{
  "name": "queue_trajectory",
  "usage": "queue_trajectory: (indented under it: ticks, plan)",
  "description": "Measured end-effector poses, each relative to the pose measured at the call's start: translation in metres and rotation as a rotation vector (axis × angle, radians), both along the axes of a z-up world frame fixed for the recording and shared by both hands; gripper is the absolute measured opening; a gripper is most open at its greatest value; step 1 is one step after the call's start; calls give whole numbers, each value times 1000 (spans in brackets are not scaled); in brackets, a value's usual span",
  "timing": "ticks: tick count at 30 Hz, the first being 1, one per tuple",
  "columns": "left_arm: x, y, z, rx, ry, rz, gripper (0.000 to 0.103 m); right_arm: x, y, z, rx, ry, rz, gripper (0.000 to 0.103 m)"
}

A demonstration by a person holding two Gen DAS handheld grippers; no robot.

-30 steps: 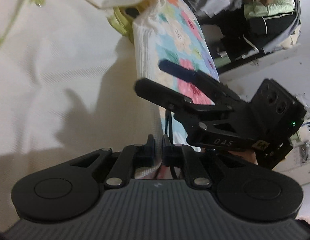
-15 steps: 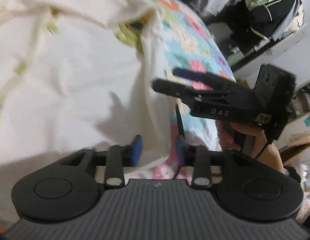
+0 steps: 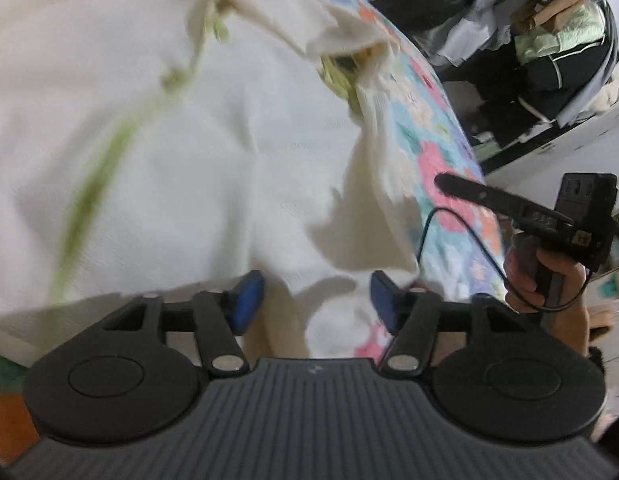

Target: Fold clothes

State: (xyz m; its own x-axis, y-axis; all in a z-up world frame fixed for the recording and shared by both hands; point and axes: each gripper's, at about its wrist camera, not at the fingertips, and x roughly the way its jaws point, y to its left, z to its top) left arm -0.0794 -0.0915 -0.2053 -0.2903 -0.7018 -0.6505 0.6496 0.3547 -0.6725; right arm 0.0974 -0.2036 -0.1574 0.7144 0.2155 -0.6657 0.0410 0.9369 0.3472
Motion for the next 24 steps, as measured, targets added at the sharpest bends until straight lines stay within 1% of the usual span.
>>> queue_trajectory:
  ticks: [1, 2, 3, 5, 6, 9, 10, 11, 13, 14, 15, 16, 17, 19, 20, 21, 22, 23, 24]
  plan:
    - [-5, -3, -7, 2, 21, -14, 55, -5, 0, 4, -18, -5, 2, 87]
    - [-10, -6, -12, 2, 48, -42, 31, -10, -1, 9, -34, -10, 4, 87]
    - [-16, -6, -14, -10, 77, -65, 5, -14, -2, 13, -46, -12, 9, 87]
    - [-26, -4, -17, -42, 148, -101, 5, -25, -3, 22, -69, -12, 20, 87]
    - [-32, -2, -17, -55, 168, -110, 5, -29, -4, 26, -86, -7, 29, 87]
    - [-44, 0, -16, -26, 142, -138, 5, -42, 3, 37, -197, 23, 113, 87]
    - [-49, 1, -17, -7, 128, -157, 5, -44, 5, 39, -228, 29, 142, 87]
    - [-55, 1, -18, 37, 98, -176, 5, -45, 6, 40, -236, 29, 155, 87]
    - [-64, 2, -21, 108, 52, -204, 5, -42, 6, 40, -223, 20, 160, 87]
    - [-67, 3, -20, 122, 35, -201, 5, -38, 5, 38, -196, 14, 155, 87]
    - [-69, 4, -18, 134, 16, -199, 5, -31, 4, 32, -147, 5, 142, 87]
    - [-71, 5, -11, 124, -24, -198, 6, -24, 3, 27, -98, -4, 130, 87]
    - [-73, 7, -2, 111, -72, -193, 8, -15, 3, 20, -61, -6, 114, 87]
    - [-73, 15, 16, 73, -166, -152, 11, 5, 7, 4, -20, 7, 81, 87]
    - [-72, 19, 25, 51, -203, -125, 17, 13, 10, -4, -24, 16, 76, 87]
    - [-69, 23, 32, 32, -223, -95, 26, 19, 13, -9, -36, 19, 71, 87]
    - [-65, 28, 38, 17, -232, -65, 31, 24, 16, -14, -51, 26, 63, 87]
    - [-60, 34, 43, 8, -241, -30, 39, 29, 16, -18, -67, 30, 54, 87]
    - [-53, 43, 47, 9, -250, 5, 42, 35, 16, -21, -80, 27, 46, 87]
